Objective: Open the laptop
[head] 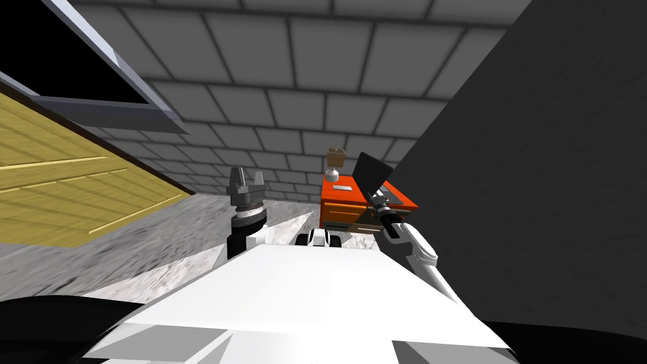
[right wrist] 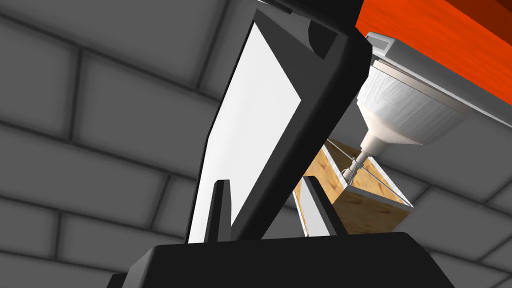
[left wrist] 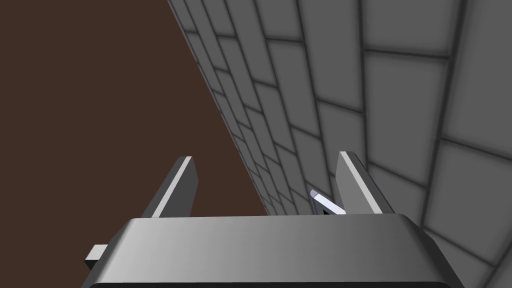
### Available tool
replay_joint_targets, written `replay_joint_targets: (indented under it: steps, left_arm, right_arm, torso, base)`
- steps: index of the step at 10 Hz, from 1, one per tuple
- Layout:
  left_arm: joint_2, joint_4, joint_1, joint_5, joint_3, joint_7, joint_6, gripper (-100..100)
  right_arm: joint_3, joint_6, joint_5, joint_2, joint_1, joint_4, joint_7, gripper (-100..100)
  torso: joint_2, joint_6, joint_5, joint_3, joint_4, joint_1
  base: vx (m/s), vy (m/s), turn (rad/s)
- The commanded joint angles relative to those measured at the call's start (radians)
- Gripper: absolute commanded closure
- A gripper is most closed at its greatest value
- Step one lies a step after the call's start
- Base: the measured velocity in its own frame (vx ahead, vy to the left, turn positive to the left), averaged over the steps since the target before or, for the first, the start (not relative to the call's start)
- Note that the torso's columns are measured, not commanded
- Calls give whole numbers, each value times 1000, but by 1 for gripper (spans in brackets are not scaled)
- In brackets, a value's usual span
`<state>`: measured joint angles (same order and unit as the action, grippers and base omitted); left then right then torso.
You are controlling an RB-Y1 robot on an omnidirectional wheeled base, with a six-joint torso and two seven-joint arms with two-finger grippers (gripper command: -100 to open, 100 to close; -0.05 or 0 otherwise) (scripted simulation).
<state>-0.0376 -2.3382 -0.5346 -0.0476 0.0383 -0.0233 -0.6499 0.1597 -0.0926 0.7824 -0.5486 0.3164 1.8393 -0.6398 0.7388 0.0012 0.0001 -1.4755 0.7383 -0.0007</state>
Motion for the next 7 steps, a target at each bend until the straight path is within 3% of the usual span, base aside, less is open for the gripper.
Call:
replay_joint_targets:
  steps: [1, 4, 5, 7]
  left_arm:
    - [0, 0, 0, 0, 0, 0, 0, 0]
    - [0, 0, 0, 0, 0, 0, 0, 0]
    - [0, 0, 0, 0, 0, 0, 0, 0]
    - [0, 0, 0, 0, 0, 0, 0, 0]
  right_arm:
    - [-3, 15, -54, -14, -26, -25, 61, 100]
    - [-8, 30, -114, -29, -52, -50, 128, 100]
    - [-7, 25, -101, -25, -46, -46, 111, 100]
    - [-12, 30, -157, -11, -78, -79, 168, 100]
  torso:
    - [0, 0, 0, 0, 0, 0]
    - [-1, -1, 0, 0, 0, 1]
    - [-1, -1, 0, -1, 0, 0]
    - [-2, -1, 0, -1, -1, -1]
  base:
    - [-41, -33, 33]
    - [-42, -26, 36]
    - [-18, -13, 11]
    - [-41, -43, 40]
